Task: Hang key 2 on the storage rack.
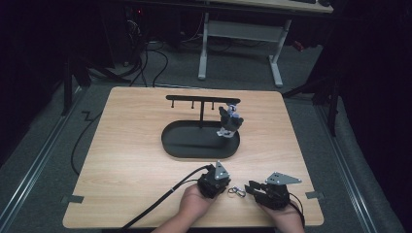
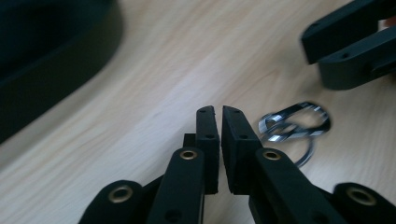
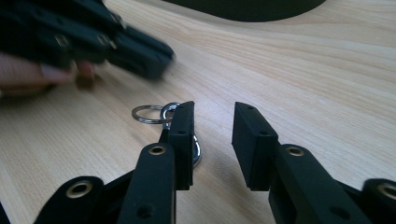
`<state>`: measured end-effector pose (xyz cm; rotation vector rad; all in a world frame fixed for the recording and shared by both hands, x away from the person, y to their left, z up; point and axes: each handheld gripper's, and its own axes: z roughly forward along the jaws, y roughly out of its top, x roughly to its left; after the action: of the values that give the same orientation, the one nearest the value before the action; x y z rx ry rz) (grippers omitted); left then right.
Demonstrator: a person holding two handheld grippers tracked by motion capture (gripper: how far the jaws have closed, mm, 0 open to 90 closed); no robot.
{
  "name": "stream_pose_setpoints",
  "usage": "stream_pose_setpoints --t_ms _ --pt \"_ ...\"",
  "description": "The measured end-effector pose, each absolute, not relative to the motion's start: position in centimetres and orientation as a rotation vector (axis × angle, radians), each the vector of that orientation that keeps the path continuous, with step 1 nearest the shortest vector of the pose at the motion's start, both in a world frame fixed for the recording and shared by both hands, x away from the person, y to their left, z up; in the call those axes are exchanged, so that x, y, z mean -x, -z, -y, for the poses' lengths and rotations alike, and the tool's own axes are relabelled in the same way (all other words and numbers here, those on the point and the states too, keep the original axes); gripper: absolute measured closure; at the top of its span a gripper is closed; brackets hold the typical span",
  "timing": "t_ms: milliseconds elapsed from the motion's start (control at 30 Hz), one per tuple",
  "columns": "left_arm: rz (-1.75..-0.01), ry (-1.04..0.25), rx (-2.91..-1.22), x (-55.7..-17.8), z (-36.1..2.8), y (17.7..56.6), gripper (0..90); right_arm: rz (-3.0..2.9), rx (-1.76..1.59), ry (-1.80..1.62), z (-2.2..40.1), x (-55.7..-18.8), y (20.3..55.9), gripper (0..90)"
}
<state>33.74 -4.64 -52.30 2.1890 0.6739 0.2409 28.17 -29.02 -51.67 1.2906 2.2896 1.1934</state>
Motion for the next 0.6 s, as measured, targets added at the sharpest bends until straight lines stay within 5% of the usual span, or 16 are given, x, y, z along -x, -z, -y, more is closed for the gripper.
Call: stream_pose_setpoints --t_ms 433,600 --pt "-0.821 -0.381 -2.109 -30.5 -12.7 50.9 79.0 -2.376 -1.268 -1.156 27.0 -28.9 52.6 68.2" --pt "-0.860 -0.384 -2.031 -29.3 -15.1 51.4 78.3 -2.393 -1.265 -1.141 26.3 -28.6 52.7 66.7"
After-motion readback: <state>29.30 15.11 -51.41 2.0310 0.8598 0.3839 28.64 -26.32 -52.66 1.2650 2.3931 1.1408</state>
